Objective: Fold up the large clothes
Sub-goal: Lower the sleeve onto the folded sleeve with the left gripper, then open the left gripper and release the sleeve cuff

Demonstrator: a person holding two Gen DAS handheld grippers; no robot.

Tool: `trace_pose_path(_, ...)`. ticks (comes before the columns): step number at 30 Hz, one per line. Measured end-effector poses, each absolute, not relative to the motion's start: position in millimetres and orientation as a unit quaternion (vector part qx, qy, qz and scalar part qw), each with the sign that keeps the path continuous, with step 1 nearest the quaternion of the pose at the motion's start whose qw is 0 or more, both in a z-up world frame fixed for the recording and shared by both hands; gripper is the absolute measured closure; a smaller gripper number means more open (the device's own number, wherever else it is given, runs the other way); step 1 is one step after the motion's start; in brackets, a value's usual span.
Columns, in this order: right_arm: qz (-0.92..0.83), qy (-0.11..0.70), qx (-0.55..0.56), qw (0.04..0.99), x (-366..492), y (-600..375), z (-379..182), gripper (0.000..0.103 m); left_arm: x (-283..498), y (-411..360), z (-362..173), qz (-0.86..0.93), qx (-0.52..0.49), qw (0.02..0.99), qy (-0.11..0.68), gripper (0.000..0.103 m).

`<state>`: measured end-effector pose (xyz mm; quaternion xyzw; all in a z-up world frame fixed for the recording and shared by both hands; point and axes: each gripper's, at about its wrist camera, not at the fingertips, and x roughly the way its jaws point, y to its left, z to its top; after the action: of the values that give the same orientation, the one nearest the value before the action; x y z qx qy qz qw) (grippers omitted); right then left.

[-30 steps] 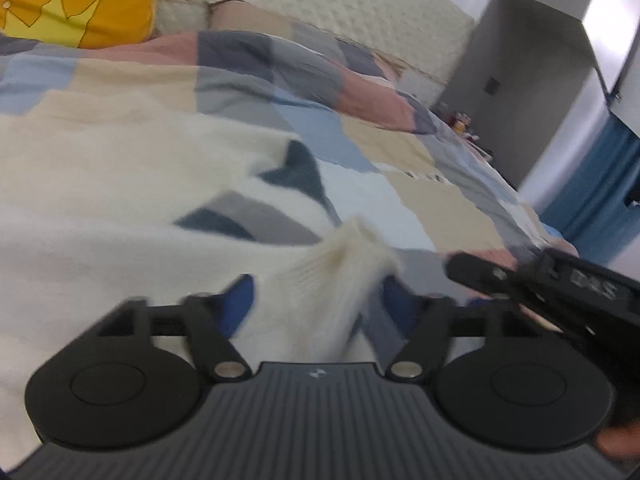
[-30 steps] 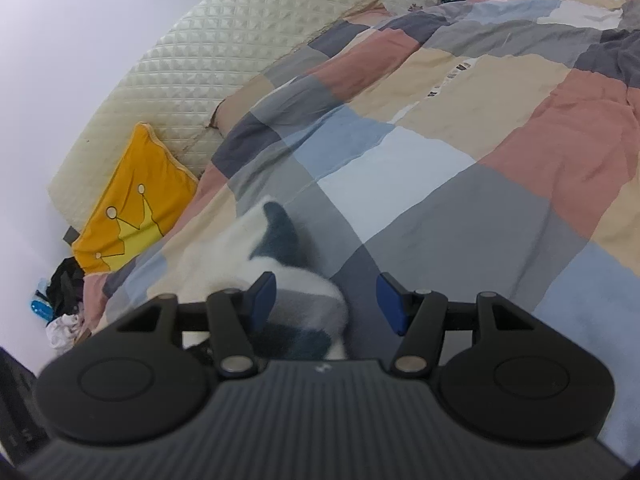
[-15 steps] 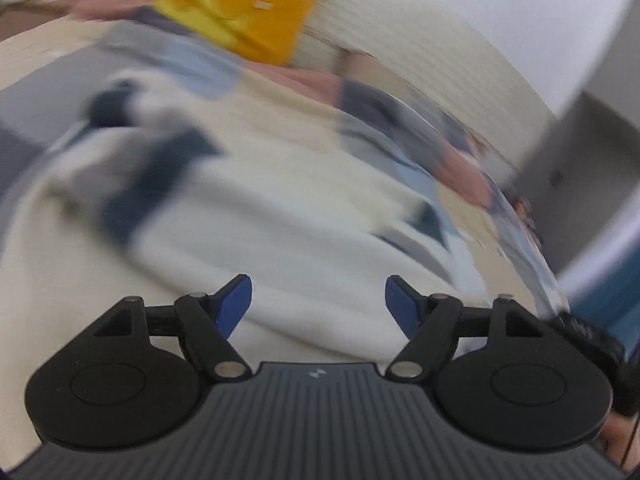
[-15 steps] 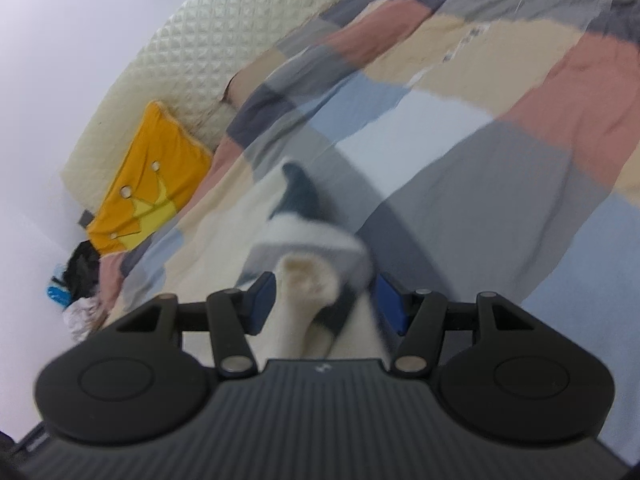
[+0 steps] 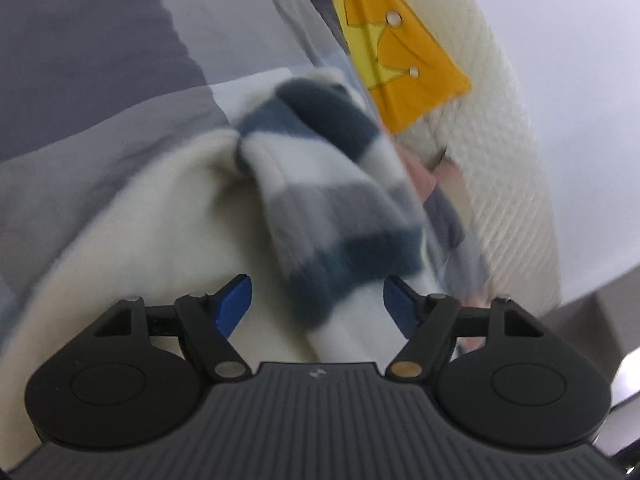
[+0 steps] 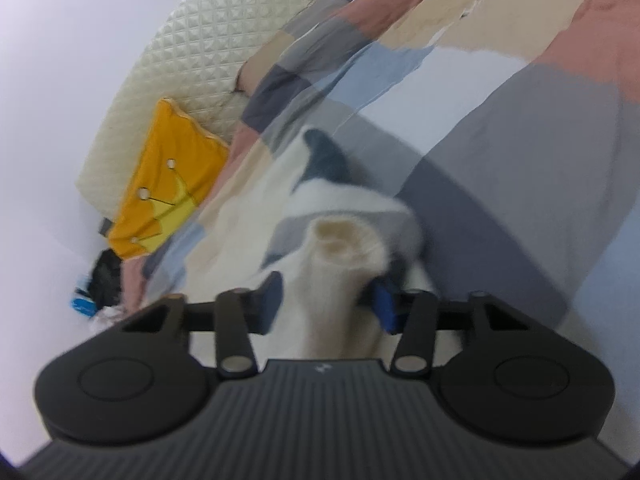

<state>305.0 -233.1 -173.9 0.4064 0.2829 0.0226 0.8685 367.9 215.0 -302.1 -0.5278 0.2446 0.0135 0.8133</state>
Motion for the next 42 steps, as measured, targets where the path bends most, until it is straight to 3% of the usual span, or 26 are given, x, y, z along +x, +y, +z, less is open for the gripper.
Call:
trace_pose_path(4,0.008,0.271,0.392,0.879,310,-230,-172,0.069,376,228,-311,0.009,-0.563,0.796,0.222,0.032)
trace_pose_path(7,0.005,0.271,0.395,0.878,315,-230,-175,0.076,385,233,-313,0.015,-0.567,0.792,0.226,0.044)
trace_pose_path(9,0.002,0.273,0.389,0.88,315,-229,-177,0.082,388,234,-313,0.021,-0.567,0.791,0.229,0.067)
trace_pose_path(12,0.003,0.268,0.378,0.886,311,-226,-171,0.088,395,233,-302,0.014,-0.549,0.804,0.23,0.087)
trace_pose_path(25,0.02,0.25,0.337,0.907,253,-219,-134,0.091,364,254,-274,0.019,-0.555,0.799,0.229,0.092)
trace_pose_path(35,-0.026,0.356,0.259,0.898,237,-199,-168,0.091,356,247,-288,0.053,-0.481,0.819,0.309,0.092)
trace_pose_path(42,-0.025,0.381,0.247,0.891,245,-197,-178,0.091,362,239,-296,0.057,-0.431,0.834,0.34,0.091)
